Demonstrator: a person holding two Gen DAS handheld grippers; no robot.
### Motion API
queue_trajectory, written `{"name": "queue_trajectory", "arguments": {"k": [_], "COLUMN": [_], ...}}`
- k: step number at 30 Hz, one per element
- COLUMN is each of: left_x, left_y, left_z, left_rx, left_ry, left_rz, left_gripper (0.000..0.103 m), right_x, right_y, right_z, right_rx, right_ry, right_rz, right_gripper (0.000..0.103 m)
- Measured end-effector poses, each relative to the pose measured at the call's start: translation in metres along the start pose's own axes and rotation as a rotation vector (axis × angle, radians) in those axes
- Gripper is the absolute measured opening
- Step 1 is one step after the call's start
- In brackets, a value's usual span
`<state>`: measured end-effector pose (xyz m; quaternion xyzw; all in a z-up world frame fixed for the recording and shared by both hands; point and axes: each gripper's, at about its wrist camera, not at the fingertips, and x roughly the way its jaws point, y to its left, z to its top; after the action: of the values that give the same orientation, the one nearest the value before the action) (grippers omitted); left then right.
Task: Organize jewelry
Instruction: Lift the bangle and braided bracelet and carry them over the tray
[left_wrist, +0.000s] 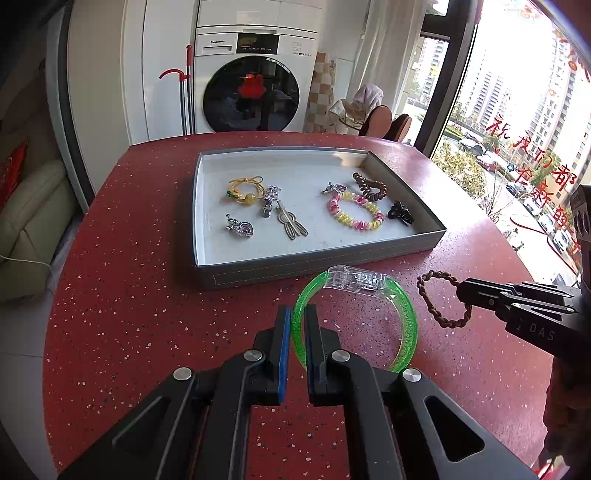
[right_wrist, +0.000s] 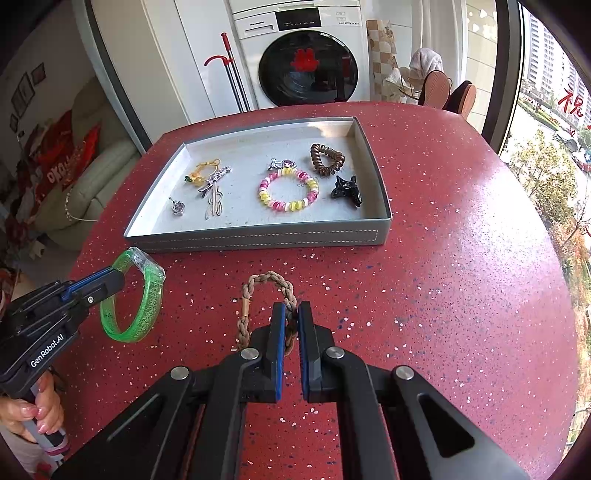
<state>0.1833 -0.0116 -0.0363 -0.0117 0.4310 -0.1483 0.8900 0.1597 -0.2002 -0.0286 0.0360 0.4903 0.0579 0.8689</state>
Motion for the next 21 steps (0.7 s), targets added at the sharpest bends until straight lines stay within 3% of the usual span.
{"name": "queue_trajectory", "arguments": {"k": [9,21], "left_x": [-0.002,0.018], "left_y": [0.005,0.015], "left_z": [0.011,0.058], "left_rx": [-0.007,-0.037], "left_ry": [-0.014,-0.026], "left_rz": [0.004,0.042], "left_gripper": [0.025,0.025], "right_x": [-0.008,-0.003], "right_y": [-0.004,-0.014], "right_z": [0.025,0.080], "right_rx": [0.004,0.054], "right_ry": [-0.031,-0.076], "right_rz": [0.012,0.058], "right_gripper": [0.007,0.007]}}
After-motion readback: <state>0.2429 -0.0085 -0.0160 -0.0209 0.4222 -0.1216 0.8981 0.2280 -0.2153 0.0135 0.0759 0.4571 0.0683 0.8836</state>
